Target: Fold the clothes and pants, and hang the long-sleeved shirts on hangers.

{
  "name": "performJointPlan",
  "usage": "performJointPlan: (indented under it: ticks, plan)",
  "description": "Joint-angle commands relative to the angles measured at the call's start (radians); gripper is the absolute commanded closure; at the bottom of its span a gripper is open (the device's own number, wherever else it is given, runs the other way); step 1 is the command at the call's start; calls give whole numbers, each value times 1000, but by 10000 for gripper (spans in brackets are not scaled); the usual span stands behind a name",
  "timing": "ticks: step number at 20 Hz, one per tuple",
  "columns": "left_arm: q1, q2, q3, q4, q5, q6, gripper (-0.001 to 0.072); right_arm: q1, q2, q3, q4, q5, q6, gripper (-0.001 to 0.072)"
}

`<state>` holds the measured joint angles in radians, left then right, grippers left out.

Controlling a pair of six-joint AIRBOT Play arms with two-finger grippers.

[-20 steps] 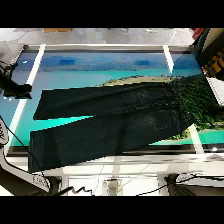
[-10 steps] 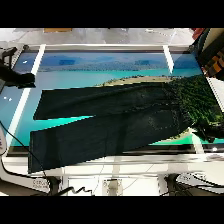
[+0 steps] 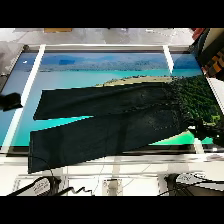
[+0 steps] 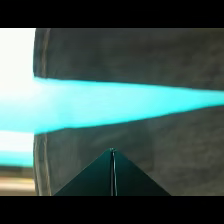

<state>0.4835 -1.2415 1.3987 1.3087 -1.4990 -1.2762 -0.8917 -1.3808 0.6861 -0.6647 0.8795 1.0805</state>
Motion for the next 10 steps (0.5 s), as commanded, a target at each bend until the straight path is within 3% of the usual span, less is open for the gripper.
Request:
performJointPlan:
  ticks: [1, 3, 6, 7, 9, 10]
  plan:
    - [95, 66, -156, 3, 4, 27, 688, 53, -12, -5, 13, -167, -3, 164]
    - [142, 64, -208, 3, 3, 27, 689, 86, -12, -5, 14, -222, -3, 193]
    - [179, 64, -274, 3, 5, 35, 688, 140, -12, -5, 13, -267, -2, 493]
    - [184, 61, -292, 5, 12, 39, 688, 153, -11, -5, 13, -279, -2, 656]
    - [185, 47, -304, 24, 15, 38, 673, 156, 3, -5, 5, -277, 0, 680]
    - [185, 40, -304, 25, 15, 38, 588, 151, 19, -5, -22, -269, 7, 680]
